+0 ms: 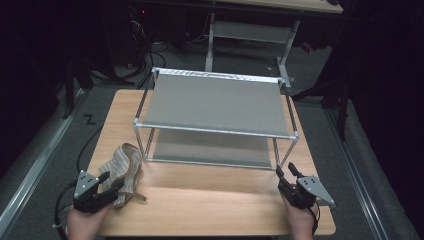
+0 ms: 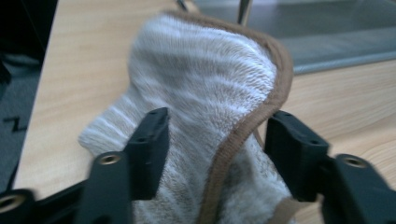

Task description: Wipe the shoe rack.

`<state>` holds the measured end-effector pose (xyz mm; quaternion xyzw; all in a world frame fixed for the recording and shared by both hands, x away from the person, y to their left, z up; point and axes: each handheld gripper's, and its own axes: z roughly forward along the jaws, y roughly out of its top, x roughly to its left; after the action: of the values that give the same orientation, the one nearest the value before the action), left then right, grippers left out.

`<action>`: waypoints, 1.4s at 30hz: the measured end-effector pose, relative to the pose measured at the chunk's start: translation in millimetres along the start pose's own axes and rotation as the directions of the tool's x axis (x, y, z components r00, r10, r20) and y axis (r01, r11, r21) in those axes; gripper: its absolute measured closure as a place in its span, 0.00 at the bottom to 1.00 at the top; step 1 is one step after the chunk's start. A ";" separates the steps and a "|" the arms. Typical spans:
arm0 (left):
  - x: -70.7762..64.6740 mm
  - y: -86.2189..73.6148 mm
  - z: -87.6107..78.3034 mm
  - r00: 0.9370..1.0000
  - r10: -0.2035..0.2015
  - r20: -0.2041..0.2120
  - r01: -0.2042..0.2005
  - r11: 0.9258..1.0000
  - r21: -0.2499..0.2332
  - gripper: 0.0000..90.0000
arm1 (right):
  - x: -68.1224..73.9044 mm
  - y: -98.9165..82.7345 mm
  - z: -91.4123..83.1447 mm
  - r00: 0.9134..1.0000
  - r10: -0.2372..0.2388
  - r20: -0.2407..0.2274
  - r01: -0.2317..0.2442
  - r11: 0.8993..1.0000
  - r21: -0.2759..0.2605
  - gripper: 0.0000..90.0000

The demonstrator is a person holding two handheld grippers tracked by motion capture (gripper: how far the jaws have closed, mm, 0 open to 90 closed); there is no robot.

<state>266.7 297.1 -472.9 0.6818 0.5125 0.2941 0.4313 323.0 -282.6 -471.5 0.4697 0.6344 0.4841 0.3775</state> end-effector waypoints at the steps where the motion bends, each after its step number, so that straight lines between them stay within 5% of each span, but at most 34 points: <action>1: -2.8 3.4 -2.1 1.000 0.011 0.005 -0.010 1.000 -0.014 0.39 | -1.9 0.2 2.4 1.000 0.005 0.004 -0.005 1.000 0.010 0.64; 8: -27.6 25.9 -7.5 0.994 0.072 0.078 -0.066 0.995 -0.081 0.39 | -14.7 5.4 22.2 0.998 0.036 0.058 -0.040 0.997 0.062 0.73; 14: -57.1 42.2 6.9 0.977 0.120 0.177 -0.104 0.990 -0.095 0.41 | -17.8 9.2 36.5 0.997 0.007 0.082 -0.014 0.996 0.082 0.90; 19: -82.8 42.8 28.3 0.962 0.134 0.237 -0.116 0.989 -0.089 0.42 | -21.5 13.8 50.1 0.995 0.005 0.096 -0.014 0.995 0.094 0.88; 23: -96.7 40.7 42.6 0.953 0.124 0.275 -0.107 0.991 -0.079 0.43 | -16.6 18.4 45.9 0.997 0.013 0.081 -0.019 0.998 0.068 0.70; 28: -105.8 32.2 54.0 0.947 0.144 0.288 -0.134 0.989 -0.054 0.44 | 2.2 23.3 23.7 0.998 0.009 0.065 -0.011 1.000 0.019 0.56; 32: -109.3 21.2 62.1 0.942 0.127 0.310 -0.126 0.992 -0.026 0.44 | 26.6 24.4 10.2 1.000 0.009 -0.003 -0.009 1.000 0.004 0.53; 37: -116.2 8.7 70.1 0.937 0.181 0.298 -0.196 0.980 0.020 0.43 | 62.0 10.1 6.4 0.996 -0.019 -0.082 0.021 1.000 0.019 0.47; 39: -117.1 5.1 72.2 0.937 0.191 0.292 -0.210 0.977 0.038 0.41 | 72.7 -3.3 8.5 0.991 -0.029 -0.132 0.038 0.997 0.067 0.45; 42: -117.5 2.2 74.3 0.940 0.190 0.285 -0.211 0.976 0.047 0.39 | 85.4 -9.2 15.1 0.976 -0.105 -0.191 0.133 0.981 0.140 0.40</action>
<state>294.9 163.7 -499.9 0.7809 0.3856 0.2178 0.4405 311.6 -197.4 -486.2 0.4117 0.7285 0.4519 0.3093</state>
